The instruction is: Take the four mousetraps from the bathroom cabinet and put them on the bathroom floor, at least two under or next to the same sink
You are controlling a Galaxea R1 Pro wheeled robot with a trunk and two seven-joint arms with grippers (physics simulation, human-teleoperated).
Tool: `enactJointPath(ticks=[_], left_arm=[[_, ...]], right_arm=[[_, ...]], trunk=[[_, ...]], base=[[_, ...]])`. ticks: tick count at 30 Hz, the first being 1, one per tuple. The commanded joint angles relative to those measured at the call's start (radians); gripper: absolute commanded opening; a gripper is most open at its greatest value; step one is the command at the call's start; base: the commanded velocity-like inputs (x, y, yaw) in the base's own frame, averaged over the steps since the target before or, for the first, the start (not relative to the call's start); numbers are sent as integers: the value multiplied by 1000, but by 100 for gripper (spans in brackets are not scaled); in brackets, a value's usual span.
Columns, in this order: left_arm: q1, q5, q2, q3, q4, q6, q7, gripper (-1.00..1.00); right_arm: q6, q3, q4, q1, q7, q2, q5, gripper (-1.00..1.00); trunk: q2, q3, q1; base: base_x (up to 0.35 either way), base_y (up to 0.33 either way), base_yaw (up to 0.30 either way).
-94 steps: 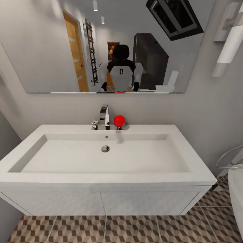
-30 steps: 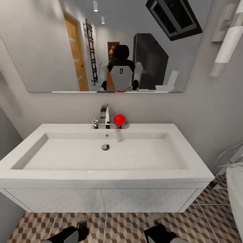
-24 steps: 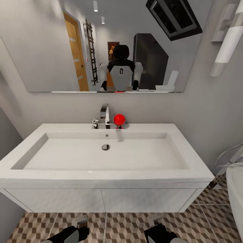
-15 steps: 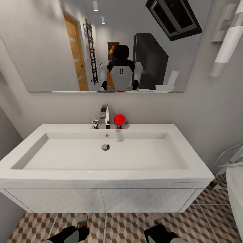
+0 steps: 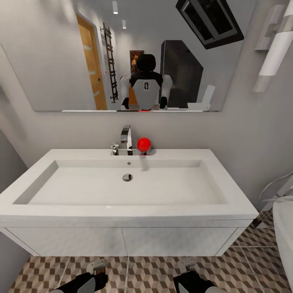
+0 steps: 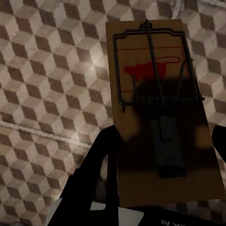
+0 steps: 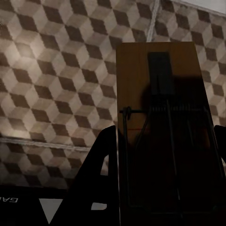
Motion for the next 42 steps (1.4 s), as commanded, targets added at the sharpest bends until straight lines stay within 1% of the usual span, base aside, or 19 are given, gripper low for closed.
enactJointPath(ticks=[1, 6, 42], left_arm=[[0, 3, 1, -6, -4, 4, 10, -100], [0, 3, 1, -6, -5, 4, 8, -100], [0, -1, 1, -6, -20, 3, 7, -100]], right_arm=[[7, 8, -2, 0, -3, 0, -9, -100], [9, 9, -2, 0, -3, 0, -9, -100], [10, 10, -2, 0, 0, -1, -7, -100]], trunk=[[0, -1, 0], [0, -1, 0], [-252, -114, 138]], base=[[0, 0, 0], [0, 0, 0], [0, 0, 0]])
